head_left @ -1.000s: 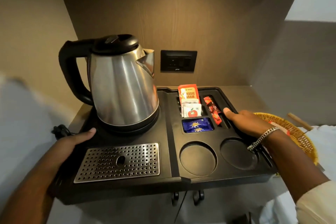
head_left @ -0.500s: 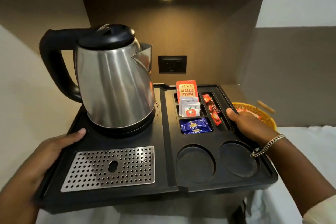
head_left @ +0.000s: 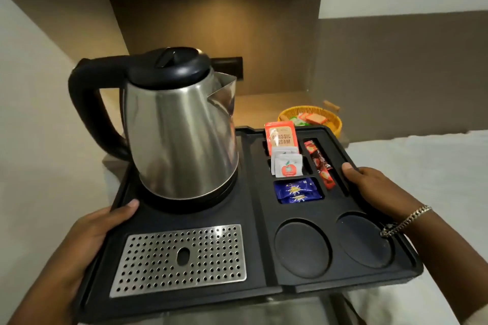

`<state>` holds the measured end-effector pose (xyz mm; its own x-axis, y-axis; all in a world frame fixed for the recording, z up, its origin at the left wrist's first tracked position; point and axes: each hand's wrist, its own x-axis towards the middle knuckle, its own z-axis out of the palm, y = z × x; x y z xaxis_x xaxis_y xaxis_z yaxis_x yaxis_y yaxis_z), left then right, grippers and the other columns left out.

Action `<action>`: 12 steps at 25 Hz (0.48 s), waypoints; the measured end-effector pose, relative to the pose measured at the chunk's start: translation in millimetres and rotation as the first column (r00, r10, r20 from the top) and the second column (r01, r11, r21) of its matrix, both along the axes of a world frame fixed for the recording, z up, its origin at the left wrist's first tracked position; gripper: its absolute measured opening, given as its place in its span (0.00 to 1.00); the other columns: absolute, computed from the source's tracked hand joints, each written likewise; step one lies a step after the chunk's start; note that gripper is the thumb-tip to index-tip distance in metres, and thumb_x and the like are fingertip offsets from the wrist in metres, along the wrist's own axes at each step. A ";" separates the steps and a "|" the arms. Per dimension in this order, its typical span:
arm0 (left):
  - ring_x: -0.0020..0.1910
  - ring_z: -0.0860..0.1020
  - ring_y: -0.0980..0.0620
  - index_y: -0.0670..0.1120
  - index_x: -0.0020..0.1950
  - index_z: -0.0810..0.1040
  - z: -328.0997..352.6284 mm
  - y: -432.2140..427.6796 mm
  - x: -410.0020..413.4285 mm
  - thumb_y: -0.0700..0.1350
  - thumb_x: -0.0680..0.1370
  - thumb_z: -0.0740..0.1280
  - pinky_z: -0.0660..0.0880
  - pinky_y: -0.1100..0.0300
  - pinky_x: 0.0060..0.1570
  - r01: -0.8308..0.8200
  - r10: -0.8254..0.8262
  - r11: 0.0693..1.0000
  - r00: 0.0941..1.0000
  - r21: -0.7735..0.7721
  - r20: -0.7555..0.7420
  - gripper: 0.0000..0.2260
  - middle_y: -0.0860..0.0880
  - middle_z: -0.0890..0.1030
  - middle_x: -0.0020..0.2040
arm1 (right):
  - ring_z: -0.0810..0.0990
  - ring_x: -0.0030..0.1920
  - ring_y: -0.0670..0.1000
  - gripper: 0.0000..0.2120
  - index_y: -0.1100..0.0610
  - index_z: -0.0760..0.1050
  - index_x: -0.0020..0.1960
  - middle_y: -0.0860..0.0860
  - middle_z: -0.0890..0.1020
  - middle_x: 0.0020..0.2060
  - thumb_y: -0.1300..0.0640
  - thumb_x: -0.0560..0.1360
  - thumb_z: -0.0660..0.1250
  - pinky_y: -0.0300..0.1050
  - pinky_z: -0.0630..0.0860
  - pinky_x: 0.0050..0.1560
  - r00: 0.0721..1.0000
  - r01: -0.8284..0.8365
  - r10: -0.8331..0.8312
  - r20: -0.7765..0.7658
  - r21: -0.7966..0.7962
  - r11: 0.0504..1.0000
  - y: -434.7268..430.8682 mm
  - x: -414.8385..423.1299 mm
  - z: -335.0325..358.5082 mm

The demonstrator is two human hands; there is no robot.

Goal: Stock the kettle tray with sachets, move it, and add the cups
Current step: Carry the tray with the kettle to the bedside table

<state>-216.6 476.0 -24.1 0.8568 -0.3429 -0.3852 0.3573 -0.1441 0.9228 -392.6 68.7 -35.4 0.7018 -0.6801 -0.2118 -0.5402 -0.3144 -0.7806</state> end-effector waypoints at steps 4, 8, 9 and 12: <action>0.31 0.83 0.38 0.36 0.52 0.81 -5.1 2.4 -62.7 0.49 0.70 0.72 0.82 0.49 0.32 0.035 -0.035 0.999 0.999 0.016 0.000 0.18 0.31 0.84 0.42 | 0.83 0.45 0.59 0.29 0.61 0.79 0.47 0.59 0.84 0.44 0.36 0.76 0.56 0.56 0.78 0.54 0.994 0.098 -0.097 -0.057 0.009 0.995 28.0 -93.4 -16.4; 0.34 0.83 0.38 0.35 0.55 0.81 -12.7 -19.9 -108.9 0.48 0.72 0.72 0.82 0.46 0.35 0.132 -0.131 0.991 0.991 0.016 -0.008 0.19 0.30 0.83 0.47 | 0.82 0.44 0.58 0.29 0.61 0.80 0.47 0.59 0.84 0.43 0.36 0.76 0.56 0.53 0.78 0.52 0.972 0.234 -0.233 -0.026 0.013 0.972 30.5 -180.3 -28.8; 0.33 0.83 0.39 0.36 0.54 0.81 -15.6 -29.1 -120.2 0.47 0.71 0.72 0.82 0.47 0.35 0.150 -0.150 0.989 0.989 0.006 -0.006 0.17 0.31 0.84 0.45 | 0.82 0.43 0.56 0.28 0.60 0.80 0.46 0.57 0.84 0.43 0.37 0.76 0.56 0.50 0.78 0.48 0.964 0.267 -0.267 -0.001 0.008 0.964 28.1 -202.2 -33.2; 0.29 0.83 0.41 0.37 0.50 0.82 -27.2 -65.3 -153.6 0.45 0.70 0.72 0.81 0.47 0.41 0.217 -0.217 0.976 0.976 0.007 0.021 0.14 0.34 0.85 0.40 | 0.80 0.41 0.53 0.25 0.59 0.78 0.43 0.56 0.83 0.42 0.38 0.77 0.56 0.45 0.73 0.40 0.927 0.374 -0.374 0.022 -0.007 0.927 23.3 -269.0 -47.8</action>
<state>-370.2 410.7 -51.3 0.7700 -0.5199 -0.3700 0.2975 -0.2205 0.9289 -661.6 92.0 -83.2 0.3999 -0.8963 -0.1917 -0.6046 -0.1008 -0.7902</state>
